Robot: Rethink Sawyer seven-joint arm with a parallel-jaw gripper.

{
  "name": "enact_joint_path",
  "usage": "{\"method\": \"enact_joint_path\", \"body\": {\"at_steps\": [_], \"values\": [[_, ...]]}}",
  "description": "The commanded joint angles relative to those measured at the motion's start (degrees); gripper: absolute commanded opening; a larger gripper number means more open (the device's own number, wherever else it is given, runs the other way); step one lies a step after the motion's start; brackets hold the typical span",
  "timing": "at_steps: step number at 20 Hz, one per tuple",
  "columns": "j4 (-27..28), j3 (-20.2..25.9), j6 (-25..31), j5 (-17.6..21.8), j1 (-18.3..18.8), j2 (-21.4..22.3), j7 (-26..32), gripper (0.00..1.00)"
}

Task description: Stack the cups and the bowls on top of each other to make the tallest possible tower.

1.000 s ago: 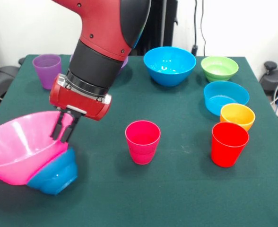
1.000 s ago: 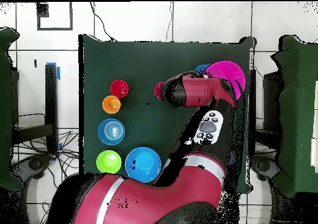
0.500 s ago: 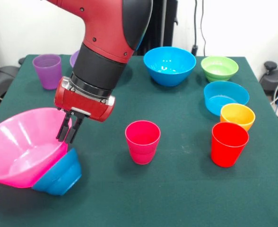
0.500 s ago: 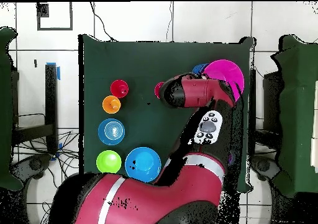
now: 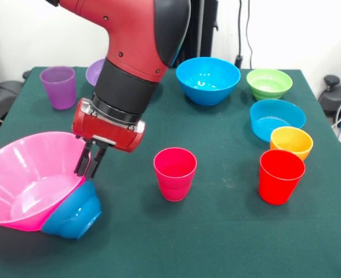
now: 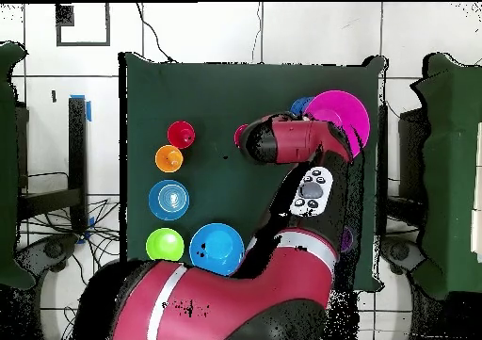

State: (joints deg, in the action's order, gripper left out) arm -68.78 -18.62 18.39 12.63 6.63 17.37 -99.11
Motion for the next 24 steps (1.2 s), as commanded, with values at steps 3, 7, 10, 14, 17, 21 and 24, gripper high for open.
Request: {"method": "enact_joint_path", "body": {"at_steps": [3,7,10,14,17,21,24], "values": [[2.3,2.9,8.8,2.7,-2.9,-2.6,0.2,0.0],[3.1,1.5,10.0,3.2,-4.3,-1.9,0.8,0.0],[3.4,0.4,10.8,3.8,-5.3,-1.2,1.9,0.0],[4.6,0.0,12.1,4.5,-5.7,-0.9,3.8,0.0],[6.2,-0.2,14.5,5.3,-6.1,-0.1,6.0,0.0],[7.9,0.1,17.1,6.6,-6.1,1.1,8.2,0.0],[8.6,0.6,18.0,7.7,-6.1,1.4,8.8,0.0]]}}
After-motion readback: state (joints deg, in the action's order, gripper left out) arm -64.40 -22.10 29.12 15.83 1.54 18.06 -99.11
